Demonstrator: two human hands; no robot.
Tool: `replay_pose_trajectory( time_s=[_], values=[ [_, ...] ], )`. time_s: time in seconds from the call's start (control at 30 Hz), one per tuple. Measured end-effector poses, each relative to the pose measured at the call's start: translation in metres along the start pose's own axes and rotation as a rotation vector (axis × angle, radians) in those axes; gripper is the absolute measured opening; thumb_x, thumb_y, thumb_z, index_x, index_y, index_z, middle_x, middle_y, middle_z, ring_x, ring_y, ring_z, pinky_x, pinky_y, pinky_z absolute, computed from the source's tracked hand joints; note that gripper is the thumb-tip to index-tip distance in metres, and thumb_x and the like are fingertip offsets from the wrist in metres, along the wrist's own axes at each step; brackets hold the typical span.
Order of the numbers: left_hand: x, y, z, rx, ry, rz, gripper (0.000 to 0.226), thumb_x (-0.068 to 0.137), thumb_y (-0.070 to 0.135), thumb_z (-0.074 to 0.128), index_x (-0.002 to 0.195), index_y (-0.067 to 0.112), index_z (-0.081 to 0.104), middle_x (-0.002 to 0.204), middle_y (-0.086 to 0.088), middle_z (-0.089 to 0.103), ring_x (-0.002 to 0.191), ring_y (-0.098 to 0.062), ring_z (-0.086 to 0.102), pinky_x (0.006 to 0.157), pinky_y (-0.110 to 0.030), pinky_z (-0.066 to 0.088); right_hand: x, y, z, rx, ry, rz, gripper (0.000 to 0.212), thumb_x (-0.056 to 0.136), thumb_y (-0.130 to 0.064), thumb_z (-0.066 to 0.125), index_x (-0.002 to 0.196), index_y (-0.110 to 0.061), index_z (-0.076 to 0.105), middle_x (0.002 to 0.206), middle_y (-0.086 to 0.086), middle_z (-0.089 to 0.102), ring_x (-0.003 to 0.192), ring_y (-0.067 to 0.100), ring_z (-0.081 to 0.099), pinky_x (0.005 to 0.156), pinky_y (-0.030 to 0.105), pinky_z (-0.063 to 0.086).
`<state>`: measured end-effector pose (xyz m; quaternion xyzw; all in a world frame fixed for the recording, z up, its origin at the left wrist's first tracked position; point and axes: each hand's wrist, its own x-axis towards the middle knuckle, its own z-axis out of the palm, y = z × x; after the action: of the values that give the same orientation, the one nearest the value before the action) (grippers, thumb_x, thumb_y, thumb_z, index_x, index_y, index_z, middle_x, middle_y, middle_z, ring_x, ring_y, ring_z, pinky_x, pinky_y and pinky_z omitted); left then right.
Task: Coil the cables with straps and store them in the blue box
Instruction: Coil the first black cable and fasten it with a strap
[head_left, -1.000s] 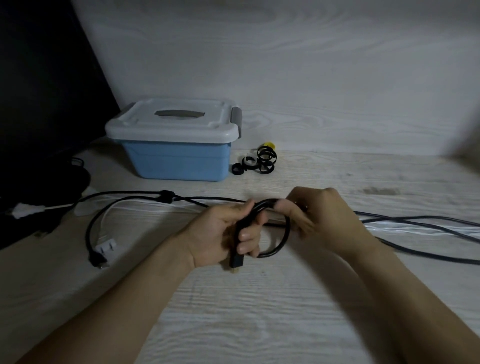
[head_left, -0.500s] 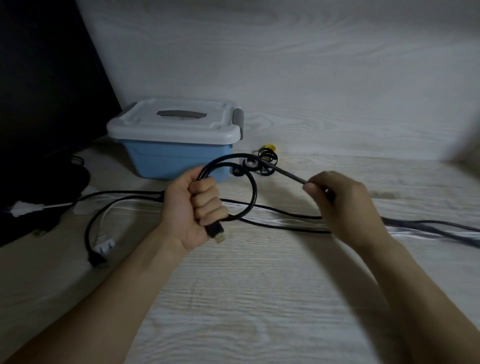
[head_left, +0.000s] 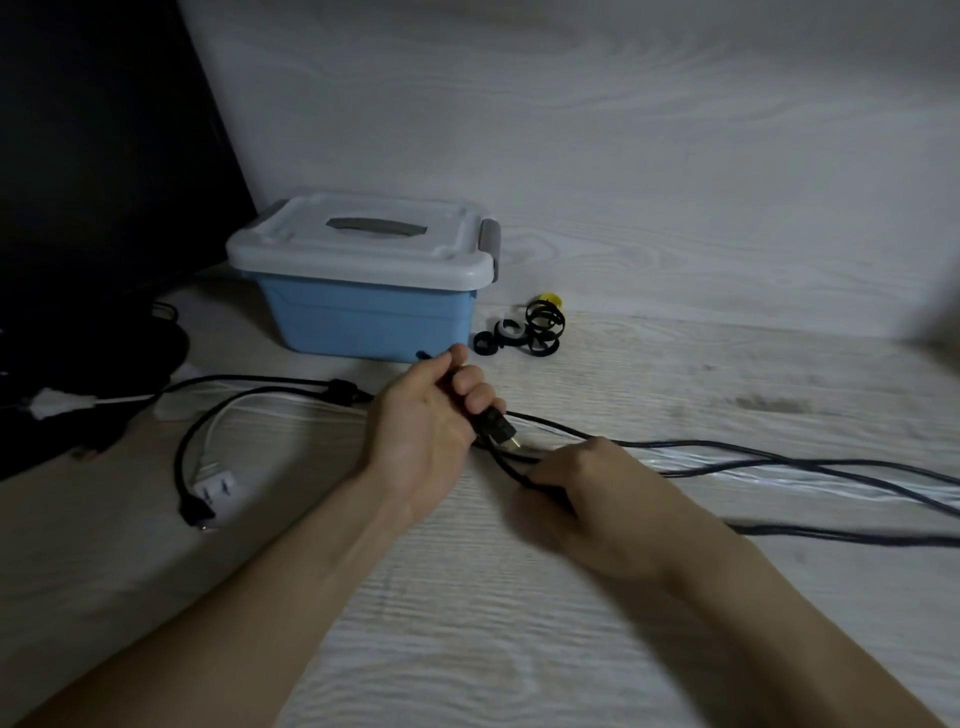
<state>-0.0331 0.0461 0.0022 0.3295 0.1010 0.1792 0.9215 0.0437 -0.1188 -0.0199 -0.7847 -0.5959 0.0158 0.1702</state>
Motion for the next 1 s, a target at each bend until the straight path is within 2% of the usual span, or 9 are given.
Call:
replay_pose_trajectory(
  time_s=[0.1, 0.2, 0.3, 0.43, 0.53, 0.6, 0.73, 0.83, 1.0],
  values=[
    [-0.002, -0.005, 0.003, 0.179, -0.047, 0.103, 0.016, 0.103, 0.013, 0.038, 0.091, 0.01, 0.048, 0.068, 0.0, 0.044, 0.058, -0.013, 0.045, 0.067, -0.031, 0.053, 0.001, -0.005, 0.005, 0.021, 0.011, -0.057, 0.027, 0.092, -0.022, 0.054, 0.075, -0.033, 0.036, 0.071, 0.002, 0.057, 0.063, 0.024, 0.05, 0.06, 0.043, 0.045],
    [-0.004, -0.017, 0.002, 0.44, 0.005, 0.207, 0.019, 0.104, 0.011, 0.039, 0.087, 0.008, 0.048, 0.067, 0.0, 0.048, 0.058, -0.013, 0.049, 0.066, -0.034, 0.053, 0.001, -0.014, 0.005, 0.07, 0.034, -0.118, 0.006, 0.098, -0.028, 0.051, 0.093, -0.031, 0.049, 0.083, 0.002, 0.065, 0.071, 0.027, 0.058, 0.063, 0.042, 0.049],
    [-0.005, -0.027, -0.007, 0.885, 0.032, 0.274, 0.028, 0.105, 0.019, 0.041, 0.079, 0.011, 0.049, 0.061, 0.003, 0.056, 0.059, -0.014, 0.055, 0.075, -0.043, 0.051, 0.002, -0.023, 0.001, 0.049, 0.082, -0.122, 0.017, 0.097, -0.034, 0.054, 0.11, -0.03, 0.065, 0.094, -0.004, 0.071, 0.076, 0.022, 0.063, 0.064, 0.036, 0.049],
    [-0.013, -0.026, -0.005, 1.254, -0.028, 0.228, 0.024, 0.103, 0.029, 0.042, 0.082, 0.018, 0.045, 0.068, 0.007, 0.055, 0.061, 0.0, 0.051, 0.065, -0.029, 0.042, 0.002, -0.026, -0.004, 0.036, 0.297, -0.017, 0.019, 0.08, -0.036, 0.076, 0.084, -0.027, 0.059, 0.067, -0.011, 0.064, 0.053, 0.01, 0.053, 0.053, 0.025, 0.044],
    [-0.019, -0.019, 0.003, 1.379, -0.133, 0.147, 0.023, 0.104, 0.028, 0.039, 0.088, 0.012, 0.044, 0.075, 0.001, 0.055, 0.068, -0.008, 0.051, 0.064, -0.034, 0.043, 0.002, -0.026, -0.01, 0.086, 0.469, -0.034, 0.044, 0.068, -0.039, 0.08, 0.073, -0.032, 0.037, 0.055, -0.02, 0.039, 0.048, 0.004, 0.039, 0.048, 0.009, 0.029],
    [-0.021, -0.014, 0.004, 1.439, -0.187, 0.119, 0.02, 0.103, 0.02, 0.04, 0.085, 0.012, 0.04, 0.076, 0.001, 0.052, 0.07, -0.012, 0.049, 0.066, -0.035, 0.042, 0.001, -0.026, -0.012, 0.126, 0.507, -0.091, 0.045, 0.072, -0.044, 0.076, 0.071, -0.032, 0.033, 0.055, -0.018, 0.036, 0.048, 0.002, 0.036, 0.05, 0.006, 0.025],
    [-0.021, -0.011, 0.003, 1.511, -0.295, 0.022, 0.011, 0.095, 0.007, 0.041, 0.084, 0.008, 0.045, 0.076, 0.001, 0.052, 0.071, -0.014, 0.048, 0.065, -0.033, 0.039, 0.0, -0.021, -0.011, 0.145, 0.476, -0.201, 0.044, 0.071, -0.041, 0.081, 0.063, -0.015, 0.046, 0.061, -0.018, 0.043, 0.052, 0.0, 0.037, 0.051, 0.008, 0.03],
    [-0.02, -0.007, 0.005, 1.581, -0.381, 0.043, 0.027, 0.098, 0.013, 0.041, 0.077, 0.008, 0.055, 0.071, 0.003, 0.056, 0.067, -0.009, 0.051, 0.06, -0.022, 0.038, 0.002, -0.019, -0.014, 0.206, 0.465, -0.169, 0.051, 0.057, -0.043, 0.088, 0.059, -0.01, 0.049, 0.058, -0.018, 0.044, 0.051, -0.001, 0.041, 0.051, 0.005, 0.03],
    [-0.013, 0.005, 0.002, 1.466, -0.375, -0.043, 0.038, 0.096, 0.019, 0.047, 0.059, 0.013, 0.046, 0.048, 0.008, 0.045, 0.048, -0.008, 0.04, 0.054, -0.03, 0.035, 0.006, -0.018, -0.02, 0.195, 0.384, -0.123, 0.049, 0.053, -0.046, 0.089, 0.067, -0.01, 0.057, 0.059, -0.017, 0.052, 0.053, 0.0, 0.048, 0.051, 0.006, 0.033]
  ],
)
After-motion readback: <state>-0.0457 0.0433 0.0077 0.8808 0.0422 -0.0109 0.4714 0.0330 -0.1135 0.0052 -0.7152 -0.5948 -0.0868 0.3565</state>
